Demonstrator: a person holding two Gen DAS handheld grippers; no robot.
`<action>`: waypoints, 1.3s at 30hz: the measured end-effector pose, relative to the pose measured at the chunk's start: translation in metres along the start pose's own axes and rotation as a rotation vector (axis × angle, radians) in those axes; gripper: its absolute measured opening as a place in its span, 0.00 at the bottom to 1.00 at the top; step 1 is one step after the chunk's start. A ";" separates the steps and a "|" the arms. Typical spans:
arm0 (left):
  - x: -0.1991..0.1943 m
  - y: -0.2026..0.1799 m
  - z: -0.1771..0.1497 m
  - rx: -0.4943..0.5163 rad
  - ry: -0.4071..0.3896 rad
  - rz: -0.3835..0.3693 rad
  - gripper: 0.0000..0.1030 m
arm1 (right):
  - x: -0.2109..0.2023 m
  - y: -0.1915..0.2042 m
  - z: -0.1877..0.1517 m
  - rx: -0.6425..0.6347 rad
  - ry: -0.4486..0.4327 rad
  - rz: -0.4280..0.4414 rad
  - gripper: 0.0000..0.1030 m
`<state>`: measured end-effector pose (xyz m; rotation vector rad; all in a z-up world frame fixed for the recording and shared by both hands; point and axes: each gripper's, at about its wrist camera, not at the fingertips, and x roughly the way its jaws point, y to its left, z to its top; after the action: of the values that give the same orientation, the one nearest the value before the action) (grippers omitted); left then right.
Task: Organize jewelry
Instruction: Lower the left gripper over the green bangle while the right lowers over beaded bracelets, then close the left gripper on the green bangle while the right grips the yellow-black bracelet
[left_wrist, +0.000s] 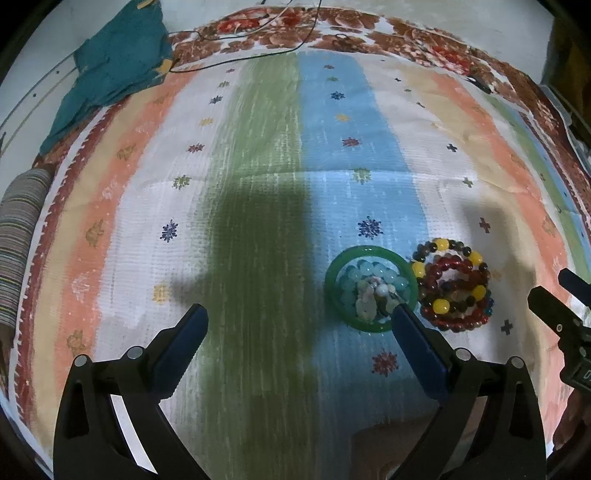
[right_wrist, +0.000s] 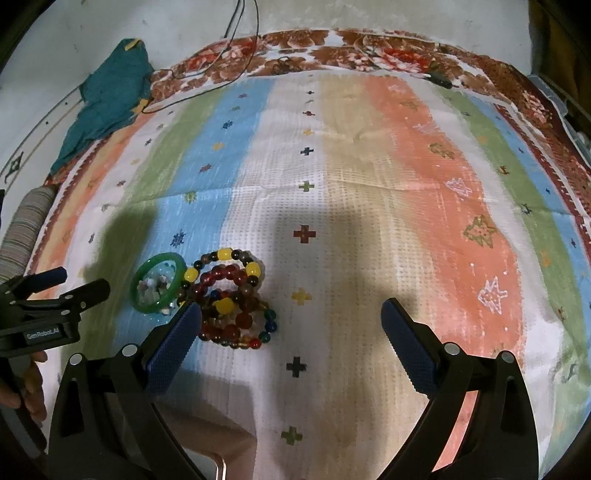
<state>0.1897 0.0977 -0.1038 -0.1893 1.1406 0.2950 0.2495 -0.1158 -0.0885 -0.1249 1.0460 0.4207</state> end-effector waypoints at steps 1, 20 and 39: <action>0.002 0.001 0.001 -0.003 0.001 0.003 0.94 | 0.002 0.001 0.001 -0.002 0.002 0.000 0.96; 0.032 0.003 0.019 -0.006 0.028 0.030 0.89 | 0.042 0.011 0.014 -0.021 0.073 0.016 0.81; 0.063 -0.012 0.017 0.089 0.077 0.009 0.45 | 0.068 0.020 0.022 -0.033 0.133 0.091 0.14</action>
<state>0.2326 0.0994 -0.1544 -0.1173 1.2290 0.2462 0.2888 -0.0724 -0.1346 -0.1361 1.1791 0.5176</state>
